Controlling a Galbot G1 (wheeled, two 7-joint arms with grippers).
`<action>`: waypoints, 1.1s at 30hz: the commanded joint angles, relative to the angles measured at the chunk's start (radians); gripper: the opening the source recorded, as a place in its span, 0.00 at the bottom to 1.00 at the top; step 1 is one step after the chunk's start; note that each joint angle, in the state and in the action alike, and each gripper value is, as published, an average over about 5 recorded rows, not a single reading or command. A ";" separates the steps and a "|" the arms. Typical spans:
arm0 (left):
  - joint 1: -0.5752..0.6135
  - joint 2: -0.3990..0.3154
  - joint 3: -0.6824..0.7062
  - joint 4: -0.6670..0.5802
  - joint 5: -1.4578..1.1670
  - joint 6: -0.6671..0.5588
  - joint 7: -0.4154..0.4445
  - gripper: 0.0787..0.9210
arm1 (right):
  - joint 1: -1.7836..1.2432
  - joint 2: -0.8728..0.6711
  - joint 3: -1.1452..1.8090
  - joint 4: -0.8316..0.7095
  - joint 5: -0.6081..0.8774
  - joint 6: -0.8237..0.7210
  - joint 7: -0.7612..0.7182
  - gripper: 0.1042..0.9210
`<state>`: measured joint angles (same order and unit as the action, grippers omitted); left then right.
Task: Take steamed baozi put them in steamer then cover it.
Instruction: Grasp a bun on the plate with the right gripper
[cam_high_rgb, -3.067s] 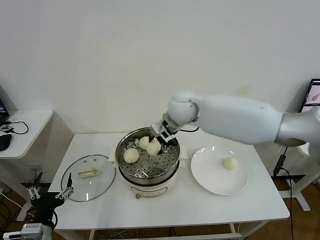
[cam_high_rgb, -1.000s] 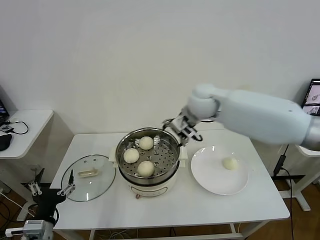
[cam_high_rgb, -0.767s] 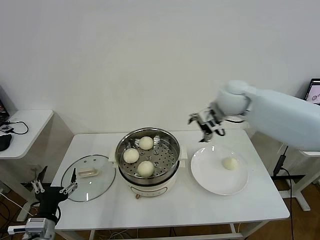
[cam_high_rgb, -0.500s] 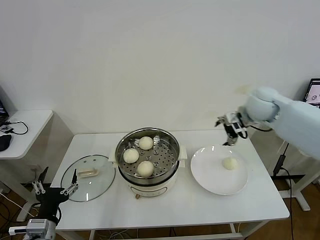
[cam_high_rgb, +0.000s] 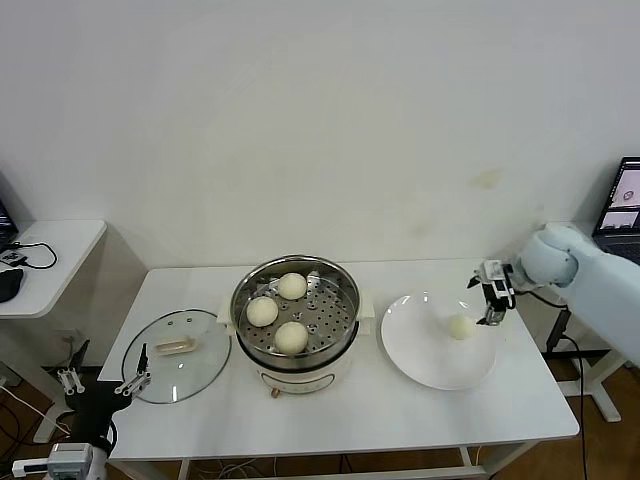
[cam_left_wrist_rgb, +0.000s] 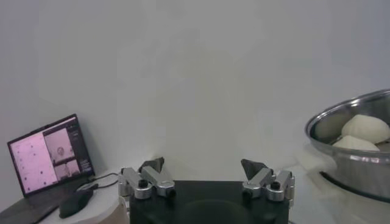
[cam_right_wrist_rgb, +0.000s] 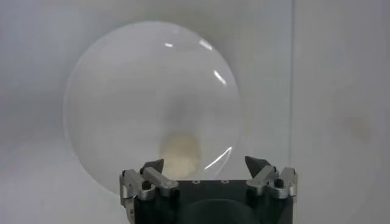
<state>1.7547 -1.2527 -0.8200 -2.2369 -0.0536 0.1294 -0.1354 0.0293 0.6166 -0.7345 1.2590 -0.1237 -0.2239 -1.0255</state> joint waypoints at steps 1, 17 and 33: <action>0.002 0.000 -0.010 0.003 -0.002 -0.001 0.000 0.88 | -0.120 0.091 0.089 -0.148 -0.048 0.009 0.001 0.88; -0.003 0.002 -0.017 0.017 -0.004 0.001 0.001 0.88 | -0.135 0.250 0.157 -0.377 -0.150 0.062 0.024 0.88; -0.005 -0.002 -0.015 0.018 -0.005 0.000 0.001 0.88 | -0.136 0.270 0.155 -0.389 -0.171 0.058 0.014 0.78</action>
<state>1.7493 -1.2549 -0.8346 -2.2179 -0.0583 0.1293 -0.1348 -0.1007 0.8695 -0.5879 0.8983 -0.2849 -0.1701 -1.0112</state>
